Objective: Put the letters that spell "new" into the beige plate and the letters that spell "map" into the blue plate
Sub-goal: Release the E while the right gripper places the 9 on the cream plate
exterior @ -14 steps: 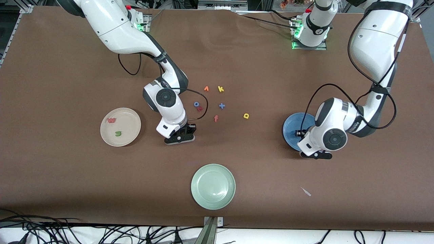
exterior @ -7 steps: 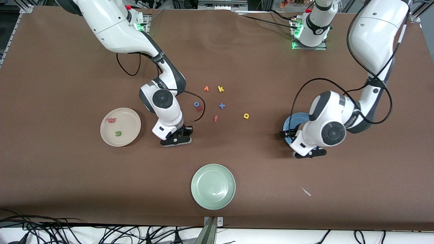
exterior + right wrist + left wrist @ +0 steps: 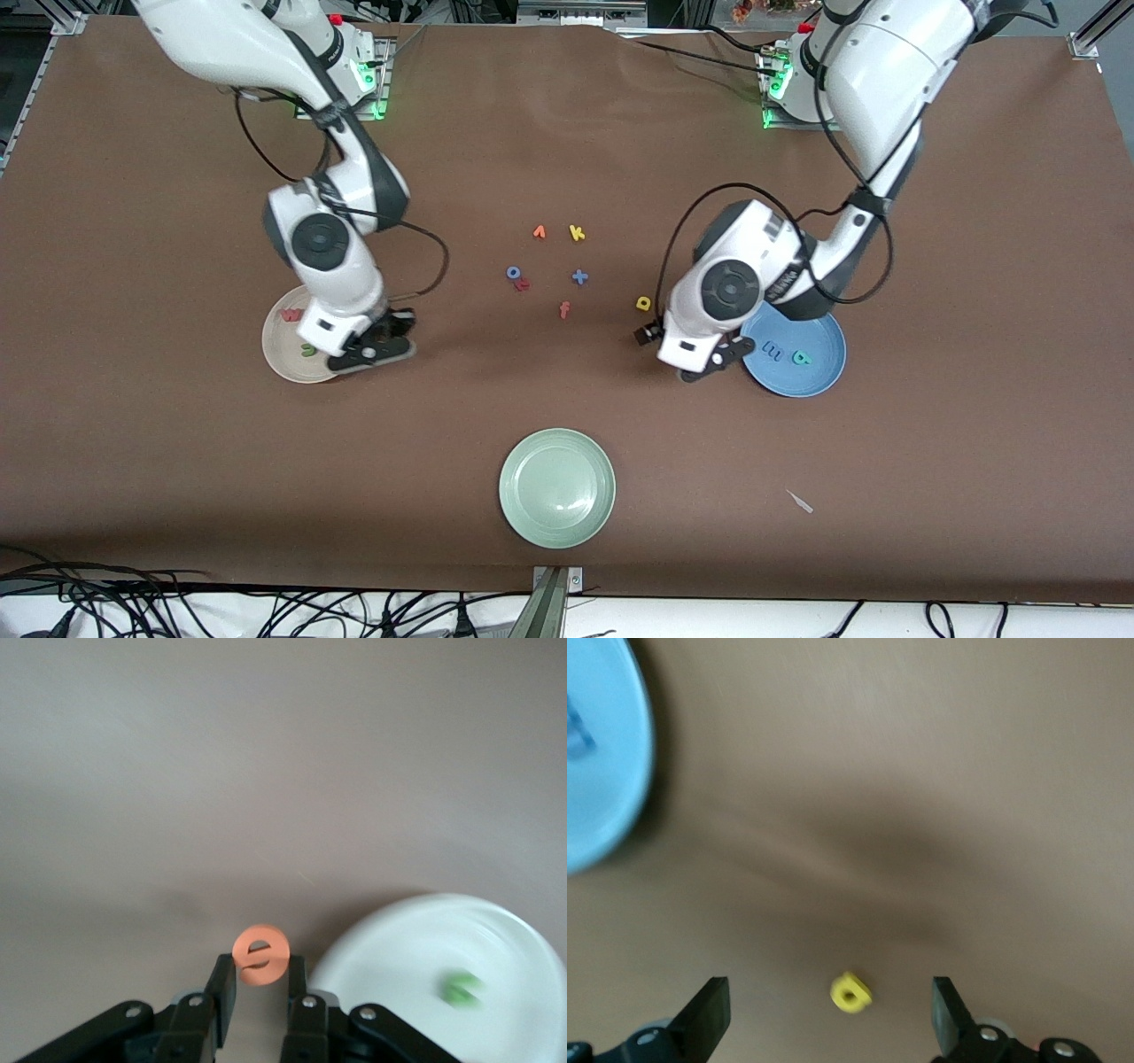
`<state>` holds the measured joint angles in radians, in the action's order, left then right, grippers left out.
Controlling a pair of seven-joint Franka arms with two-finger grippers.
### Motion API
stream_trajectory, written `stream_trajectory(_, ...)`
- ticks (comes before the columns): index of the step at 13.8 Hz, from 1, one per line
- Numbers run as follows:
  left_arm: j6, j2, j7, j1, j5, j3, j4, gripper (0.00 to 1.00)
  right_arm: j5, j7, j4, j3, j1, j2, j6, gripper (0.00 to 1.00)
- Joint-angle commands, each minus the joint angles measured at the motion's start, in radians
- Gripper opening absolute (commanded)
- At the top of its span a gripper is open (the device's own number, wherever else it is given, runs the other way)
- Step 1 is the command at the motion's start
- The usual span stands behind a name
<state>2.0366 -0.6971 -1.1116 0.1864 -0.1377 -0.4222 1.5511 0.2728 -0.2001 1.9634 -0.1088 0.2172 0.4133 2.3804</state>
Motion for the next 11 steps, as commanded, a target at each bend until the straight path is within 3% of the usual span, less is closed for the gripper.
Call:
stream_trajectory(1,0.086,-0.004,-0.121,0.044,0.020,0.007,0.044,1.00,-0.015,0.056,0.239,-0.012,-0.068,-0.201,-0.038,0.34)
stream_trajectory(2,0.118,-0.004,-0.143,0.051,0.018,0.007,0.055,1.00,-0.017,0.054,0.280,-0.012,-0.074,-0.243,-0.056,0.47)
stream_trajectory(3,0.123,-0.005,-0.145,0.054,0.018,0.008,0.063,1.00,-0.017,0.054,0.290,-0.012,-0.075,-0.270,-0.079,0.71)
stream_trajectory(5,0.128,-0.013,-0.149,0.059,0.018,0.008,0.084,1.00,-0.017,0.056,0.276,-0.012,-0.075,-0.297,-0.122,0.98)
stream_trajectory(8,0.146,-0.016,-0.182,0.058,0.018,0.008,0.086,1.00,-0.023,0.059,0.203,-0.012,-0.075,-0.300,-0.161,1.00)
stream_trajectory(11,0.149,-0.024,-0.209,0.051,0.018,0.008,0.086,1.00,-0.176,0.064,0.036,0.014,-0.076,-0.291,-0.301,1.00)
